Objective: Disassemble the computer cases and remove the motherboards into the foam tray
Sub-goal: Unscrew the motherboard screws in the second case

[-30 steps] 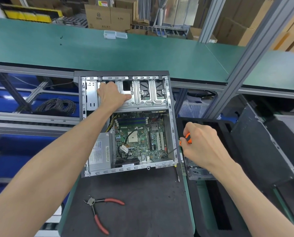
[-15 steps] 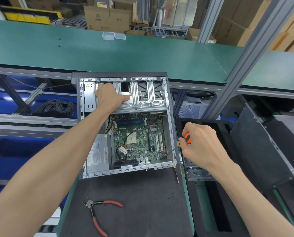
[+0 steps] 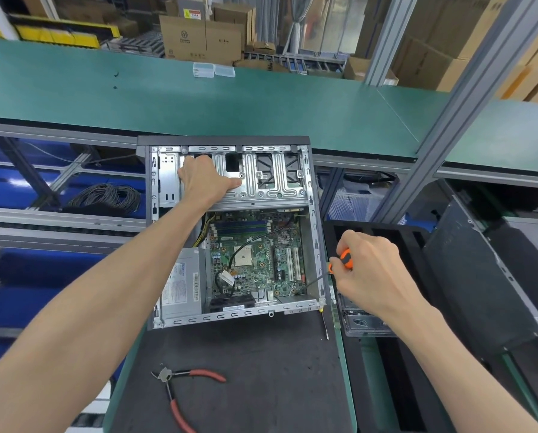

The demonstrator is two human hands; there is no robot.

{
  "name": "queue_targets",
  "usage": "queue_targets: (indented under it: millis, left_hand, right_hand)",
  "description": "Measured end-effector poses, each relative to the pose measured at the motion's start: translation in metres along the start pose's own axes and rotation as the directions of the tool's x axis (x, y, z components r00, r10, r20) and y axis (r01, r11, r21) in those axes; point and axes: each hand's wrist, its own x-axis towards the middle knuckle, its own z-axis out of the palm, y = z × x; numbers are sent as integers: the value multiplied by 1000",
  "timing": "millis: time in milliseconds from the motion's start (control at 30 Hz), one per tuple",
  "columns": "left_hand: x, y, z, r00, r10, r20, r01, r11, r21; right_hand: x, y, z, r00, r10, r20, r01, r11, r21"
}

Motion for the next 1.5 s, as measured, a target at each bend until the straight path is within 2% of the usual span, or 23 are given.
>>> queue_targets:
  millis: [400, 667, 933, 1200, 1500]
  left_hand:
    - [4, -3, 3, 1000, 3, -17, -3, 1000, 3]
    - [7, -4, 6, 1000, 1, -22, -1, 1000, 11]
    - [8, -6, 6, 1000, 8, -25, -8, 1000, 18]
    - [8, -6, 7, 1000, 14, -28, -14, 1000, 17]
    - [8, -8, 6, 999, 26, -28, -26, 1000, 10]
  right_hand:
    - [6, -6, -16, 995, -38, -91, 38, 999, -6]
    - [7, -5, -5, 1000, -8, 27, 9, 999, -32]
    - [6, -3, -1, 999, 9, 36, -8, 1000, -28]
    - [5, -5, -13, 996, -31, -89, 30, 999, -12]
    - [6, -11, -20, 993, -61, -98, 59, 998, -23]
